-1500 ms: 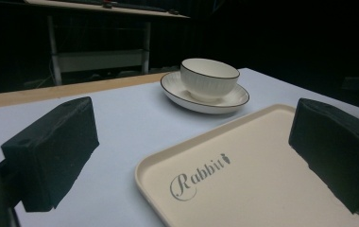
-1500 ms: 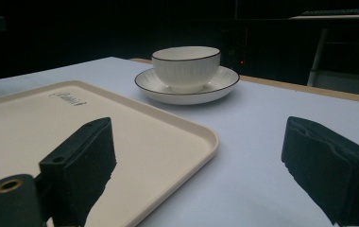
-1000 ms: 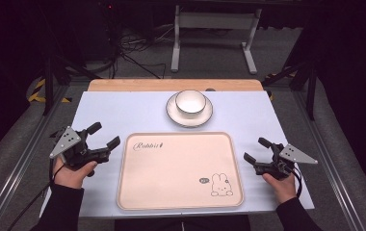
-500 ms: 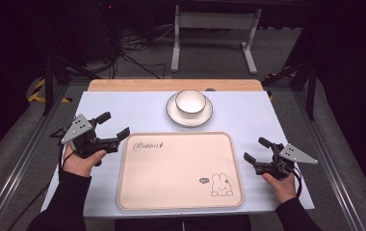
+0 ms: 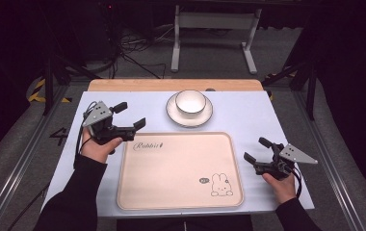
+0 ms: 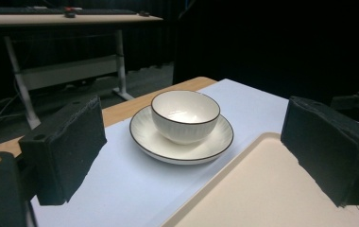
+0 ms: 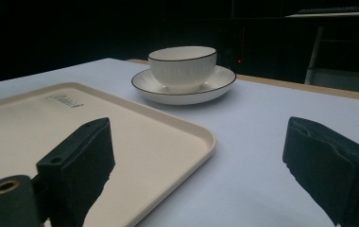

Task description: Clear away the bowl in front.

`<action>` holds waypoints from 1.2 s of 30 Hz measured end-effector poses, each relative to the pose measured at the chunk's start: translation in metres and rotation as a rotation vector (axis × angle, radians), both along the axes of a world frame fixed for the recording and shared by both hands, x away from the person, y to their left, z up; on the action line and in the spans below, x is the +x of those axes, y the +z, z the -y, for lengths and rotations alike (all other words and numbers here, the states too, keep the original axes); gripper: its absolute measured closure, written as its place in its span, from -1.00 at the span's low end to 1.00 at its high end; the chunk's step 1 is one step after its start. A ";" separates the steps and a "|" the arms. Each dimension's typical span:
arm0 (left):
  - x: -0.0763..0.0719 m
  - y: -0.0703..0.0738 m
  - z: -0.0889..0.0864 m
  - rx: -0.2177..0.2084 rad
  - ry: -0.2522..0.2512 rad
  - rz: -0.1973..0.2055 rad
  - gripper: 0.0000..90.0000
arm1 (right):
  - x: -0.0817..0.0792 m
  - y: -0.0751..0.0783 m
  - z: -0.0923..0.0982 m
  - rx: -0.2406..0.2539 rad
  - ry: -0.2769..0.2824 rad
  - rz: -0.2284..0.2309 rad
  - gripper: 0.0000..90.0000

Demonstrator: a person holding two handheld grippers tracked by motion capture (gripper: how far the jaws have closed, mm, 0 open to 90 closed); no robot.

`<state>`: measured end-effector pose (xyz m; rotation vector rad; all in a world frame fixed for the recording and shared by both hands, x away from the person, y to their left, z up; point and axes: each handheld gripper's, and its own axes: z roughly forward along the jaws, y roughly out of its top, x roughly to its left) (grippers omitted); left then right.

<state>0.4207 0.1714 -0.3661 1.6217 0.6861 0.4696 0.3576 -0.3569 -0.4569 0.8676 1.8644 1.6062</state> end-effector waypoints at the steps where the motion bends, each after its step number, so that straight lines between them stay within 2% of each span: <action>1: 0.003 0.000 0.002 -0.010 -0.004 -0.008 -0.79 | 0.000 0.000 0.000 -0.002 0.000 -0.001 -0.78; 4: 0.011 0.001 0.009 -0.011 -0.026 -0.025 -0.77 | 0.000 0.000 0.000 -0.002 0.002 -0.001 -0.78; 7: 0.017 0.000 0.016 -0.017 -0.045 -0.019 -0.75 | 0.000 0.000 0.000 -0.002 0.001 0.000 -0.78; 9: 0.021 0.000 0.023 -0.004 -0.056 -0.019 -0.75 | 0.000 0.000 0.000 -0.003 0.000 0.000 -0.78; 12: 0.024 0.001 0.028 0.009 -0.056 -0.017 -0.78 | 0.000 0.000 0.000 -0.002 -0.001 0.002 -0.78; 16: 0.030 0.003 0.036 0.004 -0.055 -0.008 -0.80 | -0.001 0.000 0.000 0.000 -0.002 0.004 -0.78; 20: 0.035 0.003 0.042 0.021 -0.067 -0.023 -0.78 | -0.001 0.000 0.000 -0.001 -0.002 0.005 -0.79; 28: 0.046 0.003 0.057 0.021 -0.084 -0.037 -0.77 | -0.001 0.000 0.000 -0.001 -0.001 0.005 -0.79; 36: 0.055 0.006 0.067 0.023 -0.094 -0.028 -0.77 | -0.001 0.000 0.000 0.002 -0.001 0.008 -0.79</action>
